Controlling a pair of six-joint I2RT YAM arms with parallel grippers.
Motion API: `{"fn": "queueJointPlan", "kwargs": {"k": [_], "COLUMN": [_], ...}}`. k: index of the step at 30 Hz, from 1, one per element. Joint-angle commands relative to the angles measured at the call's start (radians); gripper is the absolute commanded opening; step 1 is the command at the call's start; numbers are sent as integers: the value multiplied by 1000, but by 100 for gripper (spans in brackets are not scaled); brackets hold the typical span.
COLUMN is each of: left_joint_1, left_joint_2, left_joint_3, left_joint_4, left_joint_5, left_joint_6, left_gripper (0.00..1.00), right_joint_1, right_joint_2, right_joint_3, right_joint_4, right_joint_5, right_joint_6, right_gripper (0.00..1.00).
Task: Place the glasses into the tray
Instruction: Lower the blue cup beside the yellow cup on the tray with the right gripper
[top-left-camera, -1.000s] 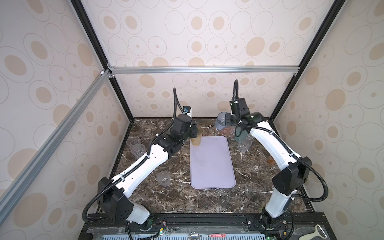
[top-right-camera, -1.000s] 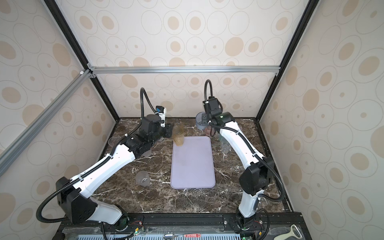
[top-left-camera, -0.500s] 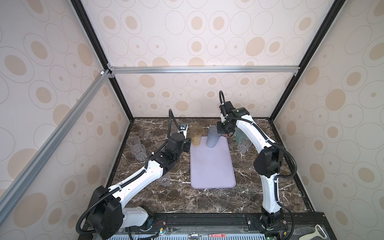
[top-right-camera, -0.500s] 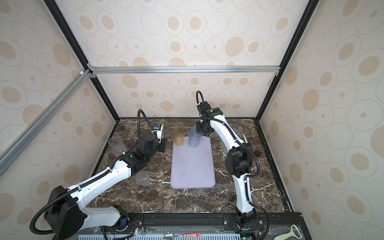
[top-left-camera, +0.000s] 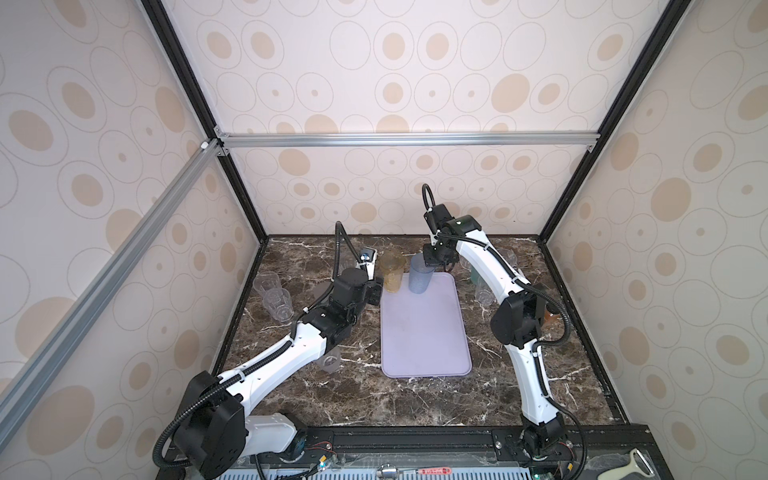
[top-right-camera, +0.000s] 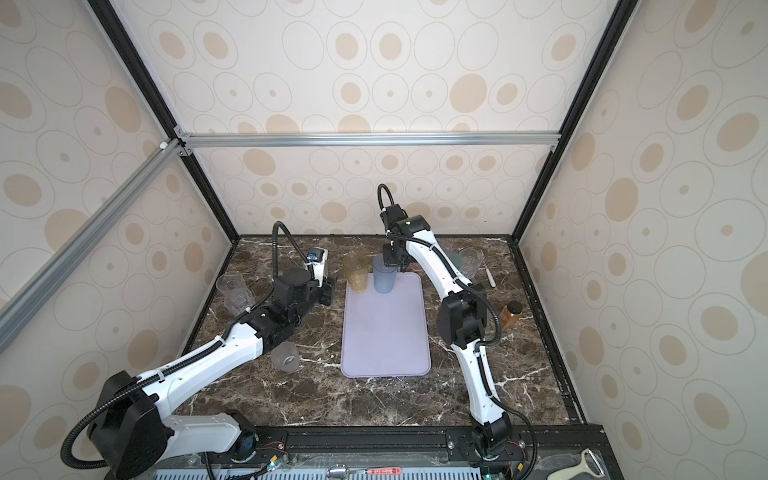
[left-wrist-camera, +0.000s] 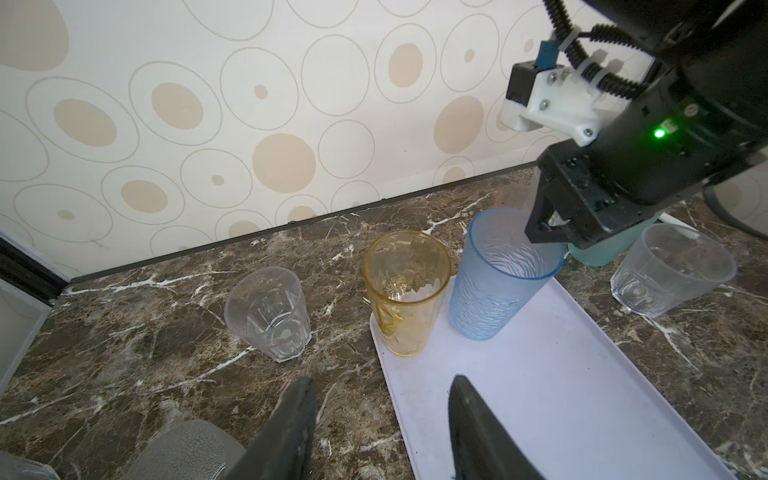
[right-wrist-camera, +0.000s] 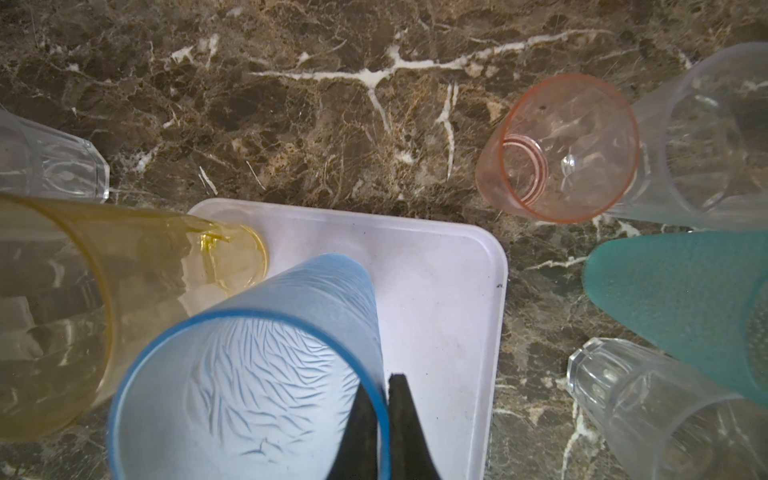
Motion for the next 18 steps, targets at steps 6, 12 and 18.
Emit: {"fn": "queueJointPlan", "kwargs": {"k": [6,12,18], "left_joint_1": [7,8,7], "left_joint_2": [-22,-15,-9], "left_joint_3": [-1,1,3], "left_joint_4": [41,39,37], "left_joint_5": [24,30,36], "left_joint_6": [2,2,-2], "left_gripper": [51,51,51], "right_joint_1": [10,10,10], "right_joint_2": [50,66,80], "right_joint_3": [69,72,86], "right_joint_4": [-31,-26,-21], "right_joint_5": [52,35,28], "right_joint_6": [-28,-23,-23], "right_gripper": [0,0,1]}}
